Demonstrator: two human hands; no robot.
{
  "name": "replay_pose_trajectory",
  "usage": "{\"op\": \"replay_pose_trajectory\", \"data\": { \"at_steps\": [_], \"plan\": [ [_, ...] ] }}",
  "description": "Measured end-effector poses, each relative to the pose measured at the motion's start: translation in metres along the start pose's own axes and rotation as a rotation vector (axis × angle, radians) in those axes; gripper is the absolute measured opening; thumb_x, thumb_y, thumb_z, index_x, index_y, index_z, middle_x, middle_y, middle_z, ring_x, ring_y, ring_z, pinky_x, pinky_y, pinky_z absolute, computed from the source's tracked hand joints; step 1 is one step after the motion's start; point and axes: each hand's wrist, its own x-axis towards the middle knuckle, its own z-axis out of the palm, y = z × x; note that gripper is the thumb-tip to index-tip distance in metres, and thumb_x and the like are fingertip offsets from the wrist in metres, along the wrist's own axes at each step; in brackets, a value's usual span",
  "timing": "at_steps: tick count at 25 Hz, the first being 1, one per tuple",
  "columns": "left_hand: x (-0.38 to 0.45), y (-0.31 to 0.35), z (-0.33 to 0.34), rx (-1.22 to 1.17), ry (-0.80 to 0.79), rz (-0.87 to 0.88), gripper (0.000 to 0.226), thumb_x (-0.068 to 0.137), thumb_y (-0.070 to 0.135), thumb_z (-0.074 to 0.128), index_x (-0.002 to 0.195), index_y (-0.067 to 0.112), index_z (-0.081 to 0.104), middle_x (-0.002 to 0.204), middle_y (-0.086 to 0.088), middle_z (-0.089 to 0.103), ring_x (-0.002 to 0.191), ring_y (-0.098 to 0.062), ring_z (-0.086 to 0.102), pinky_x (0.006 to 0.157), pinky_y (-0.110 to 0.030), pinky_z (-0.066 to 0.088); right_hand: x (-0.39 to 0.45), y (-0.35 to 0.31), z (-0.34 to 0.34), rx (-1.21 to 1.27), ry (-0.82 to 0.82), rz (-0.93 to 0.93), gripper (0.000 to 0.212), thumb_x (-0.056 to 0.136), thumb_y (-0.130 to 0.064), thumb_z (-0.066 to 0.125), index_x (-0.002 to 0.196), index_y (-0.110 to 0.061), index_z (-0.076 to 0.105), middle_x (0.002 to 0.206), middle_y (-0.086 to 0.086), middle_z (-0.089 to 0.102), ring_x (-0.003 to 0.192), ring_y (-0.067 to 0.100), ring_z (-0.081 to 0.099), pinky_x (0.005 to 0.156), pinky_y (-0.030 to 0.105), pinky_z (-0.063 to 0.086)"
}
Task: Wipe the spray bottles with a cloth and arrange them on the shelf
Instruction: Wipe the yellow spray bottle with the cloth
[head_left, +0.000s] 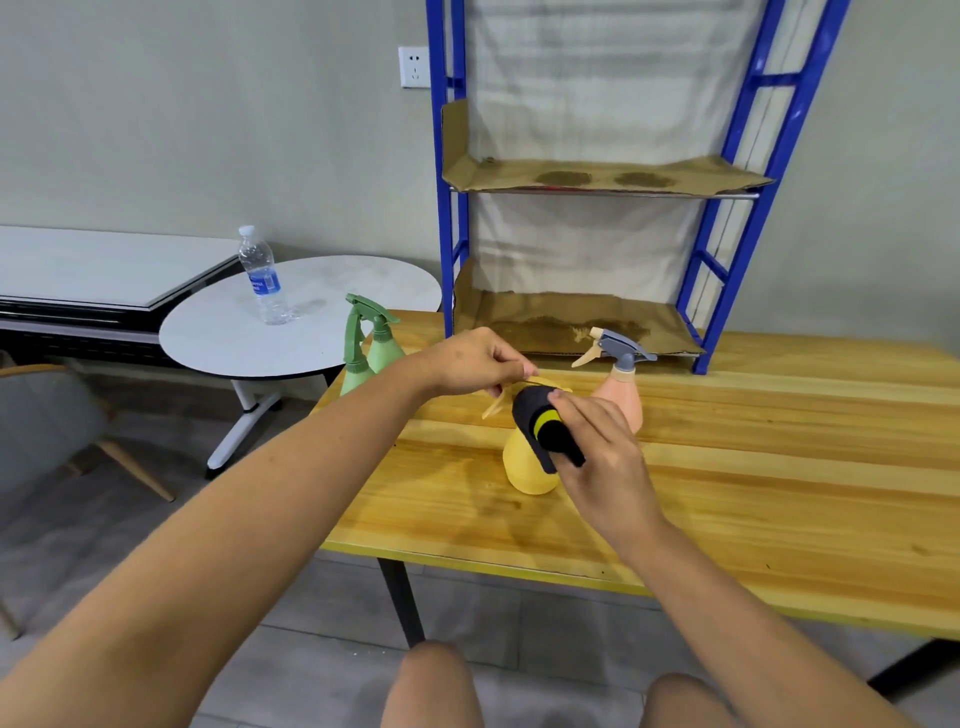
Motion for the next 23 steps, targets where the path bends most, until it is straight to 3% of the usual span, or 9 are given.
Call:
{"op": "replay_pose_trajectory", "data": {
  "at_steps": [3,7,11,13,16,20,23],
  "plan": [
    [0.003,-0.001,0.001,-0.039,0.012,-0.031,0.021,0.097,0.033,0.064,0.104,0.021,0.080,0.115,0.017,0.072,0.097,-0.021,0.071,0.080,-0.030,0.061,-0.002,-0.010,0.018,-0.002,0.003,0.054,0.070,0.066,0.004,0.084,0.132,-0.004,0.061,0.128,0.009,0.063,0.115,0.028,0.057,0.100,0.042,0.050],
    [0.001,0.003,0.002,-0.019,-0.018,-0.021,0.020,0.097,0.029,0.065,0.094,0.018,0.080,0.113,0.015,0.072,0.074,-0.005,0.066,0.074,-0.024,0.060,-0.010,-0.019,0.027,-0.044,-0.099,-0.081,0.071,0.066,0.002,0.084,0.133,-0.007,0.060,0.133,0.008,0.061,0.121,0.027,0.054,0.105,0.041,0.047],
    [0.004,-0.001,0.004,-0.043,-0.001,-0.021,0.020,0.096,0.030,0.066,0.097,0.018,0.081,0.110,0.015,0.074,0.089,-0.028,0.071,0.083,-0.040,0.061,-0.002,-0.008,0.018,-0.031,0.017,-0.033,0.063,0.070,0.007,0.078,0.131,-0.004,0.062,0.130,0.009,0.063,0.119,0.028,0.055,0.105,0.040,0.047],
    [0.005,-0.002,0.004,-0.098,-0.003,-0.034,0.019,0.096,0.027,0.067,0.097,0.014,0.081,0.110,0.011,0.074,0.083,-0.024,0.069,0.083,-0.041,0.061,-0.006,-0.011,0.023,-0.064,-0.021,-0.048,0.063,0.072,0.004,0.079,0.131,-0.005,0.062,0.131,0.009,0.062,0.120,0.029,0.055,0.105,0.042,0.047],
    [0.003,0.000,0.004,-0.127,-0.016,-0.030,0.021,0.097,0.023,0.066,0.098,0.007,0.080,0.111,0.007,0.075,0.072,-0.008,0.061,0.078,-0.033,0.059,-0.013,-0.014,0.030,-0.102,-0.153,-0.162,0.071,0.069,-0.002,0.083,0.135,-0.011,0.059,0.134,0.007,0.060,0.124,0.030,0.054,0.104,0.047,0.047],
    [0.002,0.001,0.005,-0.131,-0.004,-0.028,0.021,0.098,0.021,0.063,0.105,0.008,0.078,0.112,0.004,0.075,0.078,-0.009,0.062,0.070,-0.024,0.057,-0.001,-0.005,0.016,-0.119,0.015,-0.105,0.058,0.075,0.003,0.071,0.131,-0.006,0.062,0.132,0.011,0.061,0.120,0.033,0.055,0.103,0.048,0.047],
    [0.003,0.002,0.003,-0.119,-0.005,-0.044,0.021,0.098,0.020,0.063,0.105,0.007,0.078,0.115,0.005,0.073,0.069,-0.005,0.061,0.066,-0.020,0.056,-0.006,-0.016,0.027,-0.139,-0.050,-0.163,0.064,0.069,0.003,0.076,0.131,-0.007,0.062,0.131,0.011,0.061,0.121,0.031,0.052,0.104,0.048,0.046]
  ]
}}
